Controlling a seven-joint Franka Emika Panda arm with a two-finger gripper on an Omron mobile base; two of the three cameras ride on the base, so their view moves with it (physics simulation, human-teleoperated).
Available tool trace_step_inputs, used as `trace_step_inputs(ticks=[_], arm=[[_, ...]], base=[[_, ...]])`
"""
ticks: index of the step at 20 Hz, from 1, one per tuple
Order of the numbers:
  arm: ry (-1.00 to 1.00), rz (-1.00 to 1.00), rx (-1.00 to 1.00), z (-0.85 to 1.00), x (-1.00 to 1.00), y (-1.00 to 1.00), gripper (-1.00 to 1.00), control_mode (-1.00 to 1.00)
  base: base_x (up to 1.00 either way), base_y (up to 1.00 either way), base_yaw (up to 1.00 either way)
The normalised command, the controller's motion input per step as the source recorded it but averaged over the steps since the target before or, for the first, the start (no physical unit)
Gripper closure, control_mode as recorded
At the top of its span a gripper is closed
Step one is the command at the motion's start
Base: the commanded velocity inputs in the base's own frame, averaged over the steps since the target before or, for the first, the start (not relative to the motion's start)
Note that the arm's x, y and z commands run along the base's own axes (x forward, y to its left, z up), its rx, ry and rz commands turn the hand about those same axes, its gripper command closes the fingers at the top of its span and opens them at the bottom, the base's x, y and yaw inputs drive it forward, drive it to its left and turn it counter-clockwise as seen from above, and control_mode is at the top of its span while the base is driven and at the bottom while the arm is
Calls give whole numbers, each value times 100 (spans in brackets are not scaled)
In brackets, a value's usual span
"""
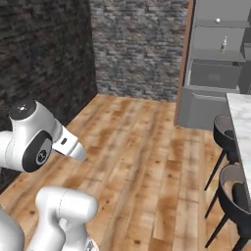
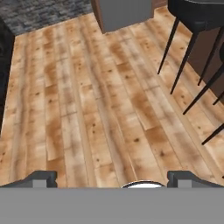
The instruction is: Pick the egg and butter from the fridge and place them by the bowl for mixing.
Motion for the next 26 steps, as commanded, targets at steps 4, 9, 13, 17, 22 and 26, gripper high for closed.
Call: trace_step_inputs(ticks=[4,9,13,17,22,26], arm=[[0,0,0,0,0,0,-100,100],[0,0,0,0,0,0,-100,100],[0,0,0,0,0,0,-100,100],[0,0,0,0,0,0,-100,100],[0,0,0,0,0,0,-100,100],[0,0,0,0,0,0,-100,100]], base=[[66,18,-23],[73,19,-13],[73,22,-13],[73,25,-14],[72,25,-16],[70,26,-19]])
